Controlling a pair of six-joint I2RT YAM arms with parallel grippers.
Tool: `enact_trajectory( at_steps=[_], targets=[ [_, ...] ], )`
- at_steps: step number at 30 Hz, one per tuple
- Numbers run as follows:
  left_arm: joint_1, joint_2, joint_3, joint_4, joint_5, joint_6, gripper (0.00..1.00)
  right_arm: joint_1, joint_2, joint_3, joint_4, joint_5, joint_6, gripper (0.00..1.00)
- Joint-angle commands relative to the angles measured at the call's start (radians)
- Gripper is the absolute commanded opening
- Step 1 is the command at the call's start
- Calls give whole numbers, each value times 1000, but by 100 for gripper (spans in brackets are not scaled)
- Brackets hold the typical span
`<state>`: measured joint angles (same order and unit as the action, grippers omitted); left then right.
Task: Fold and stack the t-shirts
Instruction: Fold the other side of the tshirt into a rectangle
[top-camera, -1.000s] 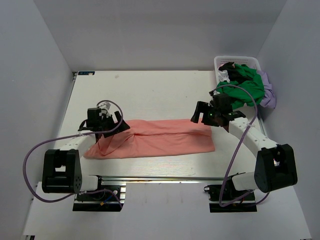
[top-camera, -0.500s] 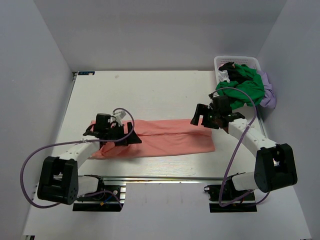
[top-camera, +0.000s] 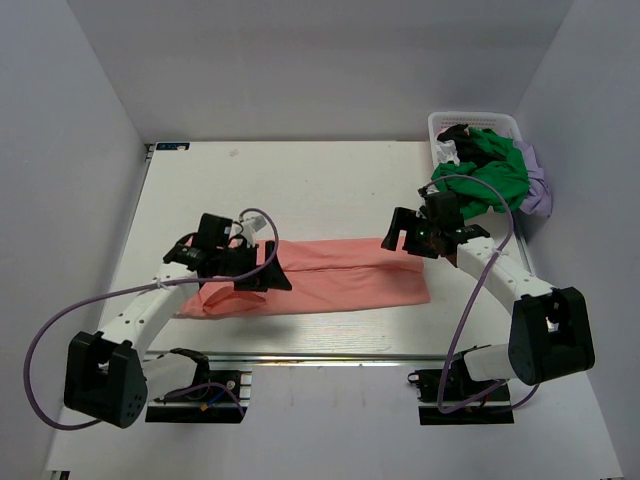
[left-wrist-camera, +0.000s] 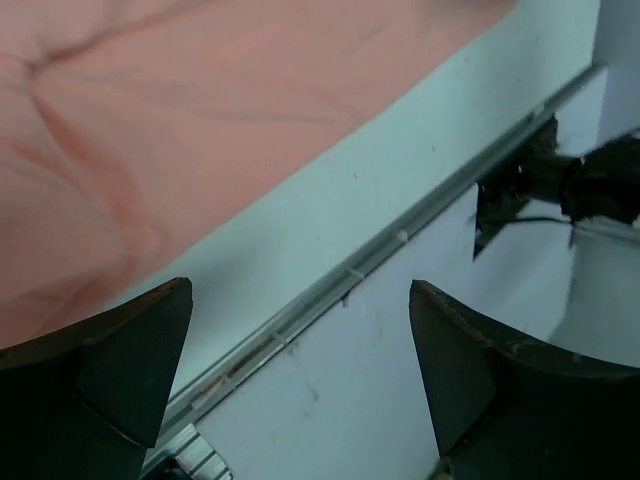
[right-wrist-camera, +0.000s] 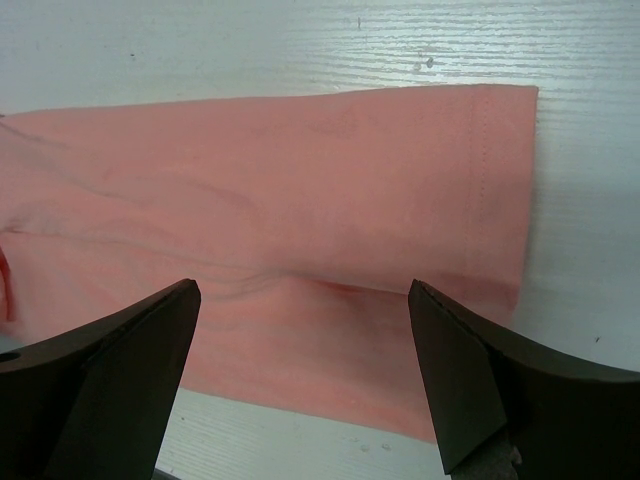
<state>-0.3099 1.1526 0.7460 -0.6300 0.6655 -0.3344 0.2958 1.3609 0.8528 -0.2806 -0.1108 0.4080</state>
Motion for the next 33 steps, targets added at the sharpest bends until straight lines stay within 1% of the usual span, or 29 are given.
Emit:
enact_trajectory(
  at_steps=[1, 3, 4, 6, 7, 8, 11, 13, 14, 16, 18, 19, 21, 22, 25, 27, 29, 30, 32, 33],
  targets=[
    [-5, -28, 110, -73, -160, 14, 99, 2, -29, 14, 18, 16, -3, 90],
    [-5, -28, 122, -16, -304, -17, 99, 0, -34, 12, 17, 26, -2, 90],
    [8, -16, 122, 18, -316, -17, 99, 0, -34, 11, 15, 26, -3, 90],
    [17, 40, 122, 81, -397, -70, 99, 2, -39, 14, 8, 20, -1, 90],
    [17, 65, 133, 81, -440, -80, 99, 0, -37, 17, 3, 22, -6, 90],
    [17, 91, 145, 81, -545, -115, 99, 2, -39, 14, 0, 22, -8, 90],
    [26, 174, 158, 43, -645, -190, 99, 3, -37, 15, -18, 33, -11, 90],
    [26, 185, 107, 42, -623, -199, 99, 0, -37, 17, -25, 34, -14, 90],
    [26, 185, 86, 42, -601, -239, 99, -1, -36, 17, -28, 34, -15, 90],
    [26, 147, 12, 42, -589, -267, 99, 0, -33, 17, -31, 39, -20, 90],
    [26, 72, -49, 85, -519, -281, 99, 2, -29, 18, -34, 39, -29, 90],
    [26, 46, -109, 133, -471, -302, 99, -1, -22, 23, -34, 39, -32, 90],
    [26, 1, -161, 167, -434, -345, 99, 0, -2, 34, -40, 39, -41, 90],
    [26, -32, -196, 167, -434, -362, 99, 0, 4, 41, -48, 39, -40, 90],
    [15, -54, -240, 156, -446, -394, 99, 0, 14, 43, -34, 34, -52, 90],
    [15, -67, -240, 156, -446, -394, 99, -1, 21, 52, -34, 30, -57, 90],
    [5, -67, -186, 165, -446, -384, 99, 2, 20, 51, -23, 7, -66, 90],
    [5, -67, -130, 165, -446, -374, 99, 3, 18, 49, -16, 5, -66, 90],
    [5, -77, -74, 165, -429, -330, 99, -1, 17, 51, 3, -13, -80, 90],
    [5, -77, -22, 165, -414, -316, 99, 3, 21, 51, 4, -13, -87, 90]
  ],
)
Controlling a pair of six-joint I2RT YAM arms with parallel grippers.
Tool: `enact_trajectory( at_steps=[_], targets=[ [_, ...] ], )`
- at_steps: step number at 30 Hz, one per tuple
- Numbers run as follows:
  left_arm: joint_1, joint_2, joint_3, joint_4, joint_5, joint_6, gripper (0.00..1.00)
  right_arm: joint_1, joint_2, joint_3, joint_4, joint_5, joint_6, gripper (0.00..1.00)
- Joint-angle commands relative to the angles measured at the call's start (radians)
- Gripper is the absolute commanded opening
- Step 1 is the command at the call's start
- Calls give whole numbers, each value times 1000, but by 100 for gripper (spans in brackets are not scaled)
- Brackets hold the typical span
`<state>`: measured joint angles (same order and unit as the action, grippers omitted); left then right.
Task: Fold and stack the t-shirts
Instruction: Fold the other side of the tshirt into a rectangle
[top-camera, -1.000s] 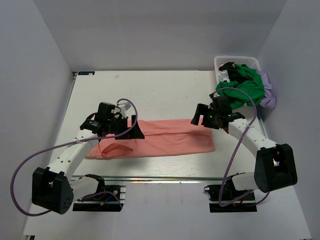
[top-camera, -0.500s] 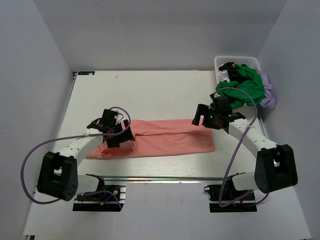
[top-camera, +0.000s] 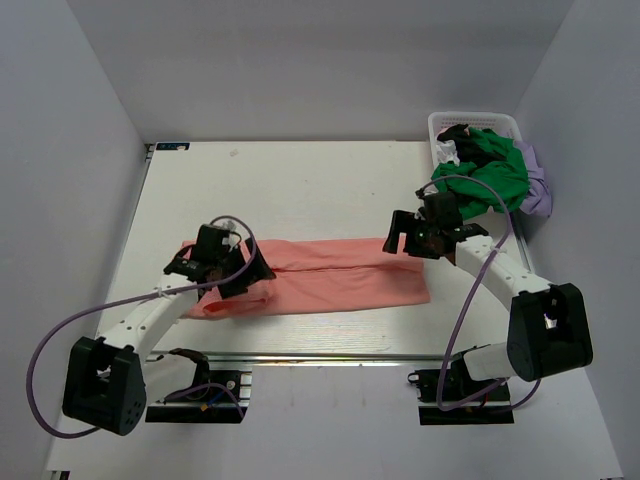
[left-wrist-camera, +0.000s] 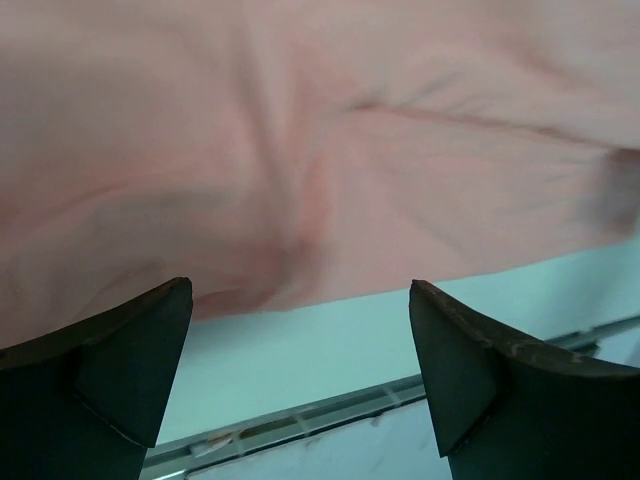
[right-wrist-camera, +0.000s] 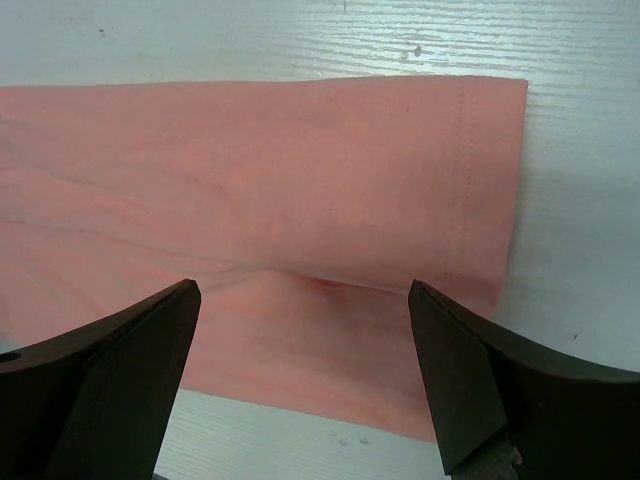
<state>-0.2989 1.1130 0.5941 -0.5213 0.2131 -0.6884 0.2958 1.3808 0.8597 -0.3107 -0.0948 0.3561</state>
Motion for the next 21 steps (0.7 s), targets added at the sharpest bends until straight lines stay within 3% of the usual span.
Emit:
enact_trajectory(
  at_steps=[1, 5, 12, 16, 21],
  targets=[
    [-6, -29, 154, 67, 80, 55, 99, 3, 7, 44, 36, -34, -40, 90],
    [-6, 75, 284, 35, 123, 122, 99, 3, 52, 65, 74, -40, -42, 90],
    [33, 333, 305, 49, 62, 49, 99, 8, 188, 94, 122, -105, -20, 90],
    [73, 305, 213, 90, -13, -39, 99, 9, 254, 111, 107, -126, -32, 90],
    [115, 303, 225, -9, -201, -57, 99, 11, 328, 130, 49, -117, -60, 90]
  ],
)
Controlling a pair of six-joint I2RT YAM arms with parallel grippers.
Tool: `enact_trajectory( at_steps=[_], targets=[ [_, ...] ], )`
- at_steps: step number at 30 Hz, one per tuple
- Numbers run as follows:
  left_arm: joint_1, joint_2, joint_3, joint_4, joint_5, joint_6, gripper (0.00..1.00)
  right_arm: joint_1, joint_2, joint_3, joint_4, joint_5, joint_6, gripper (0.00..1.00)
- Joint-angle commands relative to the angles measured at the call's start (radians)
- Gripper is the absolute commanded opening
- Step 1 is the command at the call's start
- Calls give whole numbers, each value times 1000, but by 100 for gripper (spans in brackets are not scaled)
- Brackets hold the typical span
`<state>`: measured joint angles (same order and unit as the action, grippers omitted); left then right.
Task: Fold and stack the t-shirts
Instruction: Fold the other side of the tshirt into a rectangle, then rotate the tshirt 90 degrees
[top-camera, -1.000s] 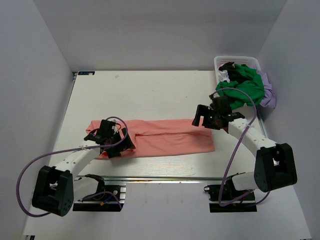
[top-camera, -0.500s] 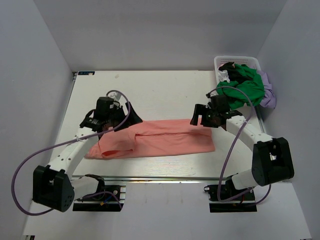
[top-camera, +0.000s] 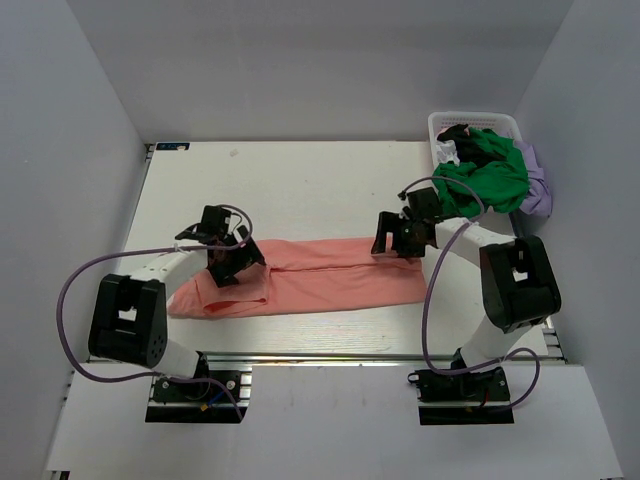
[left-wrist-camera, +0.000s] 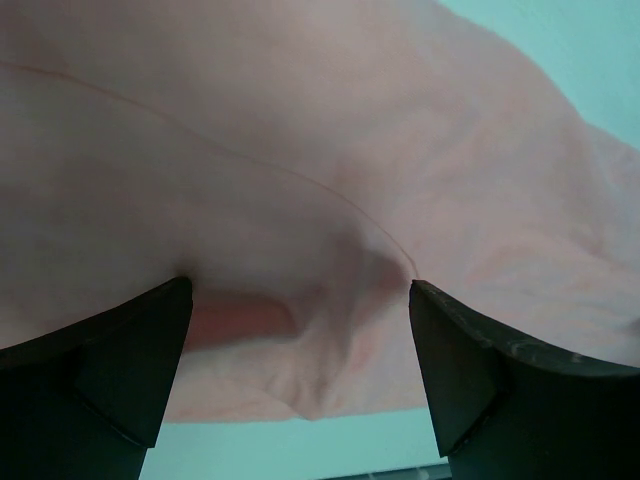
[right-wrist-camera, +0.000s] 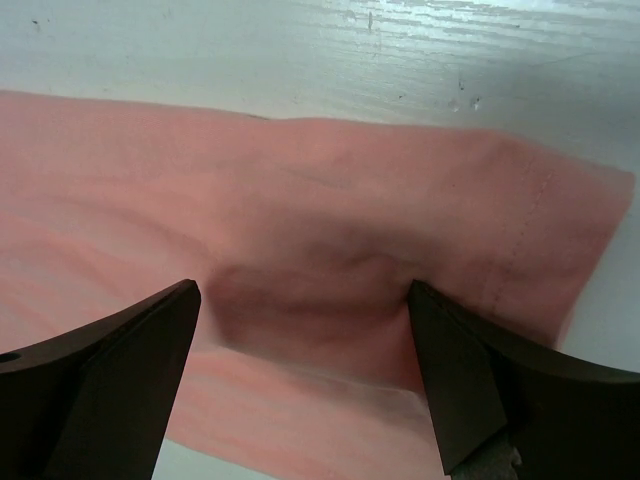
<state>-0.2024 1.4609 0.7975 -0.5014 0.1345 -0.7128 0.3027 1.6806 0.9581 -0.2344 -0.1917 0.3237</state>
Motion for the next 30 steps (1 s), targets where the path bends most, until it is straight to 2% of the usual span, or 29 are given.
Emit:
enact_trajectory(
  at_steps=[1, 8, 11, 13, 14, 15, 16, 17, 19, 22, 24, 25, 26, 29, 30],
  targets=[
    [30, -45, 35, -43, -133, -45, 99, 6, 42, 31, -34, -34, -28, 90],
    [81, 116, 97, 20, -115, -65, 99, 6, 64, 28, -92, 20, -52, 90],
    [93, 280, 187, 58, -104, -50, 99, 10, 51, 24, -124, 29, -75, 90],
    [93, 390, 319, 86, -120, 16, 99, 12, 33, 2, -146, 6, -110, 90],
    [93, 520, 385, 75, -121, 36, 99, 19, 25, -21, -141, -12, -133, 90],
    [80, 588, 548, 75, -121, 67, 99, 24, 12, -30, -146, -23, -168, 90],
    [71, 658, 639, 52, -90, 111, 99, 44, 2, -39, -155, -31, -184, 90],
    [58, 790, 814, 43, -70, 143, 99, 52, -2, -67, -158, -78, -196, 90],
    [49, 909, 964, 98, 69, 196, 99, 88, -19, -88, -146, -135, -236, 90],
    [37, 1133, 1323, 306, 311, 207, 99, 152, -44, -149, -149, -219, -317, 90],
    [26, 1234, 1429, 432, 451, 194, 99, 202, -33, -131, -154, -245, -349, 90],
    [5, 1298, 1489, 499, 461, 185, 99, 234, -24, -119, -172, -261, -388, 90],
    [-9, 1326, 1519, 590, 439, 185, 99, 269, 0, -92, -178, -308, -397, 90],
    [-66, 1427, 1628, 707, 383, 164, 99, 355, 63, -47, -200, -357, -495, 90],
    [-78, 1449, 1651, 769, 363, 148, 99, 368, 77, 18, -204, -391, -518, 90]
  ],
)
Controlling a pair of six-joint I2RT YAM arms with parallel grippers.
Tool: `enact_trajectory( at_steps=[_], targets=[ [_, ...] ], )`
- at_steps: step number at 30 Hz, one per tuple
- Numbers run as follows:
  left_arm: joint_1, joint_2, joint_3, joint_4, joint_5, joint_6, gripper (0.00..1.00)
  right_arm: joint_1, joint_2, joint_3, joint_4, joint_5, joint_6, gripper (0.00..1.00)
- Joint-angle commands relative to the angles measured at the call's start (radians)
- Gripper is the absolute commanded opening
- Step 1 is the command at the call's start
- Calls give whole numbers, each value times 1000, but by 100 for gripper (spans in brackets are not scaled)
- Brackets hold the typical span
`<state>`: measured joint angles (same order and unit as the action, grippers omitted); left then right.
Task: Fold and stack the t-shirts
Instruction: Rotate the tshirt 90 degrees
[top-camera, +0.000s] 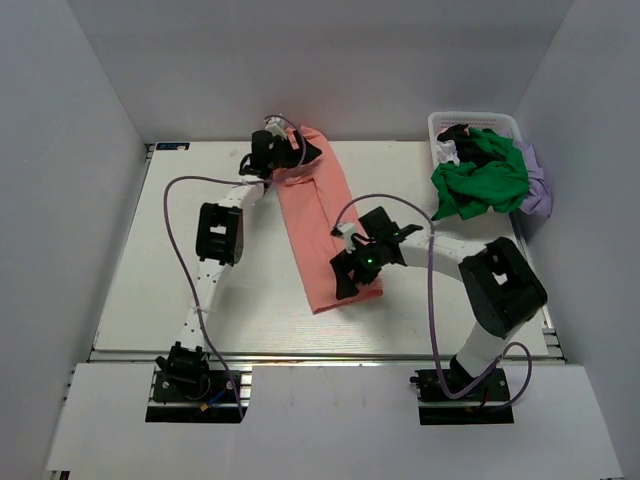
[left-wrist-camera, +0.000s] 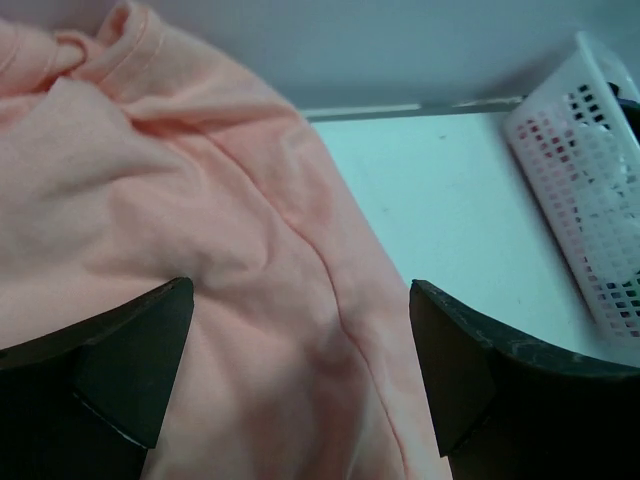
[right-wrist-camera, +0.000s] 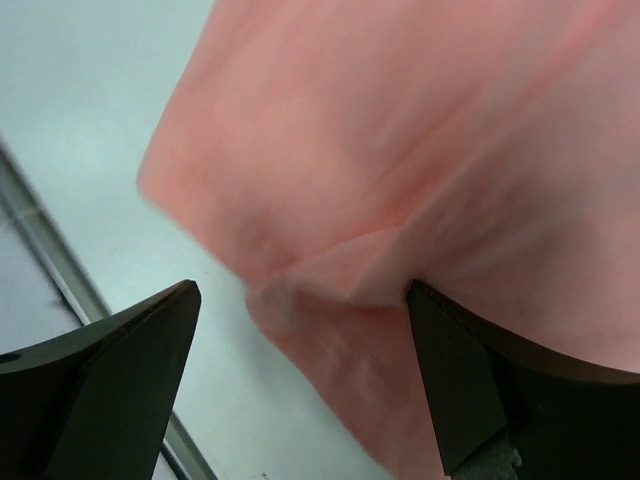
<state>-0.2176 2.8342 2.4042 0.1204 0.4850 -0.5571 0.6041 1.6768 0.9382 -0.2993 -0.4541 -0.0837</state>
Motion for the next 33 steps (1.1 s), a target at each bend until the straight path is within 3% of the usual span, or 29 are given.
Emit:
enact_trajectory(
  at_steps=[1, 3, 4, 6, 7, 8, 9, 16, 20, 25, 28, 30, 31, 32, 33],
  targets=[
    [-87, 91, 44, 195, 3, -32, 99, 98, 122, 66, -152, -194, -125, 90],
    [-109, 102, 58, 251, -34, -32, 99, 128, 145, 146, -127, -347, -93, 90],
    [-118, 102, 58, 251, -43, -21, 99, 141, 162, 155, -101, -359, -73, 82],
    [-131, 102, 30, 266, -57, -10, 99, 213, 172, 171, -23, -315, -22, 56],
    [-131, 78, 7, 266, -57, 2, 99, 245, 175, 184, -15, -296, -18, 54],
    [-131, 67, 7, 251, -74, 12, 99, 272, 179, 188, -27, -272, -24, 56],
    [-131, 56, 7, 251, -86, 31, 99, 289, 173, 195, -46, -226, -27, 90],
    [-131, -122, -13, 188, -222, 155, 99, 322, 21, 176, -46, -2, 18, 90],
    [-131, -258, -43, 217, -261, 209, 99, 335, -90, 151, -43, 37, 22, 90],
    [-106, -425, -71, 125, -217, 200, 99, 330, -239, 94, -21, 109, 51, 90],
    [-97, -606, -183, -68, -217, 232, 99, 327, -310, 30, -9, 234, 119, 90],
    [-97, -819, -408, -102, -284, 249, 99, 324, -345, 24, -21, 384, 180, 90],
    [-97, -901, -614, -102, -316, 249, 99, 321, -350, 34, -79, 578, 258, 90],
    [-97, -985, -723, -66, -371, 249, 99, 315, -367, 34, -101, 625, 278, 90],
    [-97, -1151, -925, -47, -397, 249, 99, 309, -385, 25, -122, 646, 274, 90]
  ],
)
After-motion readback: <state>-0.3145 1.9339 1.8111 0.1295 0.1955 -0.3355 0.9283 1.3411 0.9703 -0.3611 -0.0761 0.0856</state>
